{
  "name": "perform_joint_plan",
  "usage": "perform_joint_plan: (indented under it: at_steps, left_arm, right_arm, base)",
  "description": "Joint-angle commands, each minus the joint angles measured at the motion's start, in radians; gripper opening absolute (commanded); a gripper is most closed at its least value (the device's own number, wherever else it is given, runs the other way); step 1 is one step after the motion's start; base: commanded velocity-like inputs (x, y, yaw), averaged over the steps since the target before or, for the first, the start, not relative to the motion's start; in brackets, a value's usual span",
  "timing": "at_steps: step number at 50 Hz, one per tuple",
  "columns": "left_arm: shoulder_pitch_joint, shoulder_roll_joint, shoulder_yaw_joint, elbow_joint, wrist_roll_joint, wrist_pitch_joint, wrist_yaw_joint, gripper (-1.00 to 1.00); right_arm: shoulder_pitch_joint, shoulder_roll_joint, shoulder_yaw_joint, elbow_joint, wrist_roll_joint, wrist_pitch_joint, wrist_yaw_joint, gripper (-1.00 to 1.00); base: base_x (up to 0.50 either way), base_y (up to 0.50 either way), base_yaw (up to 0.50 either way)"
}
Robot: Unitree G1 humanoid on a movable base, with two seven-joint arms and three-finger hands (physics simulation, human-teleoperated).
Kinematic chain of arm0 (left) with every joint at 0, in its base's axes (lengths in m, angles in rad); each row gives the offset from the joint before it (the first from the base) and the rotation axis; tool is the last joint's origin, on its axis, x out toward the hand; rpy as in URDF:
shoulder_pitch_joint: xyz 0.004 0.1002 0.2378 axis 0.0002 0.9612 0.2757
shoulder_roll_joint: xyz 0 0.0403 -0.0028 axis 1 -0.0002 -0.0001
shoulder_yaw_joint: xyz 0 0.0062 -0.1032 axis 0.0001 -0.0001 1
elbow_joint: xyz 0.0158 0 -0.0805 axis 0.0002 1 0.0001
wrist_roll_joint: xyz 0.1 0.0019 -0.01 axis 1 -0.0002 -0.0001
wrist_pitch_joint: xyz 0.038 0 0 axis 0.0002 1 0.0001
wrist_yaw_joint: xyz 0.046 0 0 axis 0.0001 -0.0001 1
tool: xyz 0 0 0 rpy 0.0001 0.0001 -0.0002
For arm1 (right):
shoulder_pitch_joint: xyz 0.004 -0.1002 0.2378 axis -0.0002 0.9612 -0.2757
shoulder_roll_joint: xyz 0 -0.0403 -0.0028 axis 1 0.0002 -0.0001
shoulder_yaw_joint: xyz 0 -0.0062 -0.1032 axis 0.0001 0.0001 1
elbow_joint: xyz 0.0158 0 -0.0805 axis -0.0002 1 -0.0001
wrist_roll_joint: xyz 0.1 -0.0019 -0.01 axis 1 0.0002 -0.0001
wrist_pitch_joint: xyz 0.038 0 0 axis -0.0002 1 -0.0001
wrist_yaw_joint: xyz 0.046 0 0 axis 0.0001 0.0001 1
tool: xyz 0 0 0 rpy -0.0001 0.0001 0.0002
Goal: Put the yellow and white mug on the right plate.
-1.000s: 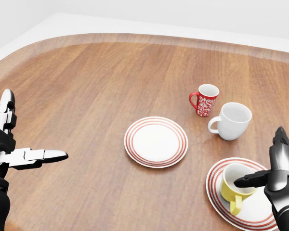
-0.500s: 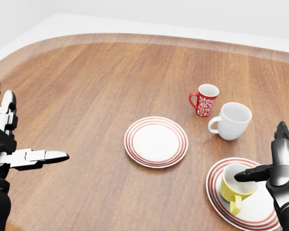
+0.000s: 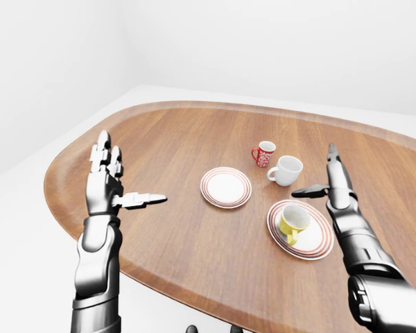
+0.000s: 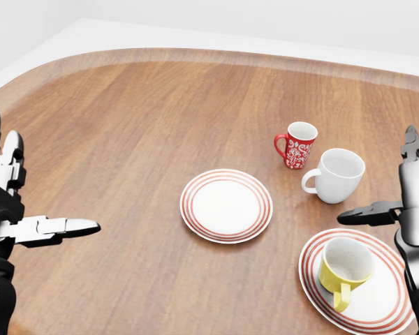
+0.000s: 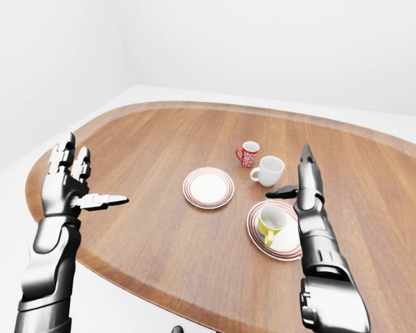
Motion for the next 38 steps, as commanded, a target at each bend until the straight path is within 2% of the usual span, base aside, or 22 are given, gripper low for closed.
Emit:
perform_joint_plan:
  at_steps: [1, 6, 23, 31, 38]
  left_arm:
    - [0.002, 0.000, 0.001, -0.011, -0.001, 0.000, 0.000, 1.00]
    - [0.003, -0.001, -0.001, -0.004, 0.001, 0.000, -0.001, 1.00]
    - [0.007, -0.004, -0.003, -0.011, 0.003, 0.000, -0.003, 1.00]
    - [0.010, -0.005, -0.001, -0.037, 0.000, 0.000, -0.004, 1.00]
    - [0.011, -0.007, -0.002, -0.038, 0.001, 0.000, -0.005, 1.00]
  right_arm:
    - [0.112, 0.029, -0.053, -0.392, 0.012, 0.099, 0.101, 1.00]
    - [0.148, 0.045, -0.073, -0.529, 0.011, 0.155, 0.137, 1.00]
    - [0.236, 0.101, -0.109, -0.980, -0.008, 0.155, 0.278, 1.00]
    - [0.246, 0.128, -0.122, -1.266, 0.011, 0.155, 0.376, 1.00]
    - [0.226, 0.125, -0.134, -1.490, 0.051, 0.155, 0.441, 1.00]
  base:
    - [0.00, 0.00, 0.00]
    - [0.00, 0.00, 0.00]
    - [0.00, 0.00, 0.00]
    - [0.00, 0.00, 0.00]
    - [0.00, 0.00, 0.00]
